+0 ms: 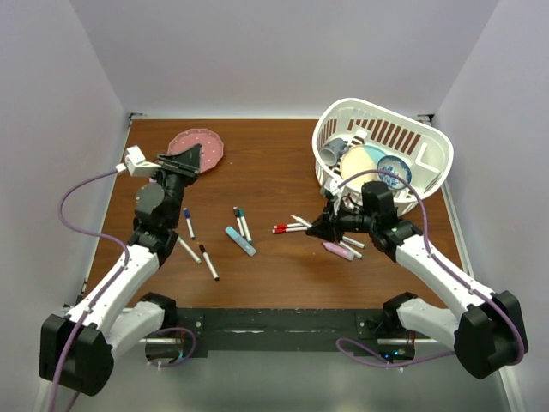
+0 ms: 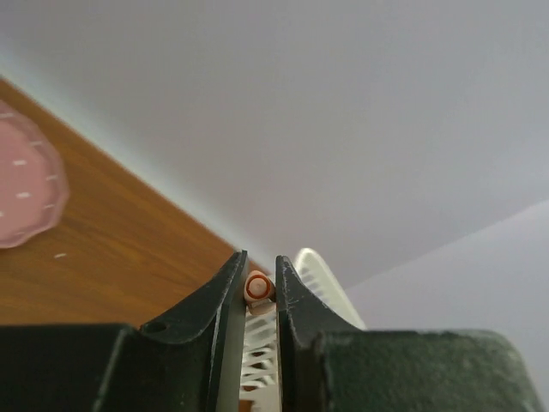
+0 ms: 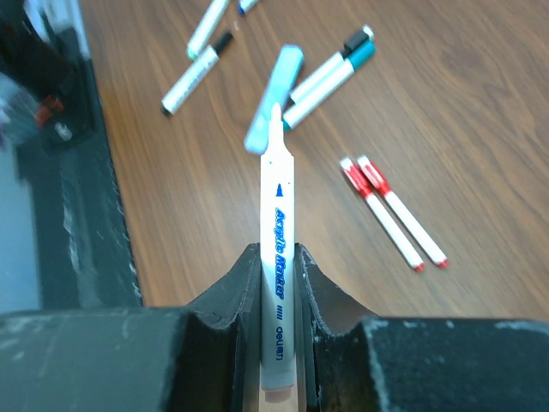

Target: Open the pen caps

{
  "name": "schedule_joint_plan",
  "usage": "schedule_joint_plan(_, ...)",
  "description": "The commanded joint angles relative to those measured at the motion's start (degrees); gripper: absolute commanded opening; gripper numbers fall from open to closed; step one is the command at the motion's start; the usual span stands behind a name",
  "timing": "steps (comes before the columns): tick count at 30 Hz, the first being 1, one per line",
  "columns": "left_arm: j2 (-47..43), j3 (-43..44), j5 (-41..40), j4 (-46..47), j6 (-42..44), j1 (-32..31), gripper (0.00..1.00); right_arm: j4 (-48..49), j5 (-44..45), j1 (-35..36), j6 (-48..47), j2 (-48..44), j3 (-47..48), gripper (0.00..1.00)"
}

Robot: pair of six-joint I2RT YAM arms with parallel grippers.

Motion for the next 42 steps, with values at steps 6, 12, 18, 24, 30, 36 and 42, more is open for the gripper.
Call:
schedule_joint_plan(6, 11.2, -2.5, 11.8, -17.2, 0.5, 22.0, 0.00, -12.0, -1.7, -3.0, -16.3, -2.4, 5.0, 0.00)
schedule_joint_plan(12, 24.5, 2.5, 16.8, -17.0, 1.4, 28.2, 0.00, -11.7, -0.2, -3.7, -16.2, -1.9, 5.0, 0.00)
schedule_joint_plan(18, 35.1, 9.3, 16.4, -19.4, 2.3, 30.9, 0.07, -11.6, -0.3, -4.3, -16.0, -2.4, 4.9, 0.00)
schedule_joint_plan(24, 41.9, 13.3, 16.2, -19.9, 3.3, 32.6, 0.11, -11.7, -0.5, -5.1, -16.0, -2.6, 4.8, 0.00)
schedule_joint_plan(30, 46.0, 16.1, 16.3, -21.8, 3.6, 34.1, 0.16, -11.7, -0.6, -5.6, -16.0, -2.6, 4.7, 0.00)
schedule_joint_plan(36, 47.1, 17.7, 16.8, -23.0, 3.3, 35.8, 0.35, -11.5, -0.5, -6.3, -16.0, -2.4, 4.6, 0.00)
schedule_joint_plan(42, 46.6, 20.6, 20.3, -25.2, 3.4, 37.6, 0.48, -14.1, 1.3, -7.7, -20.1, -2.2, 4.6, 0.00)
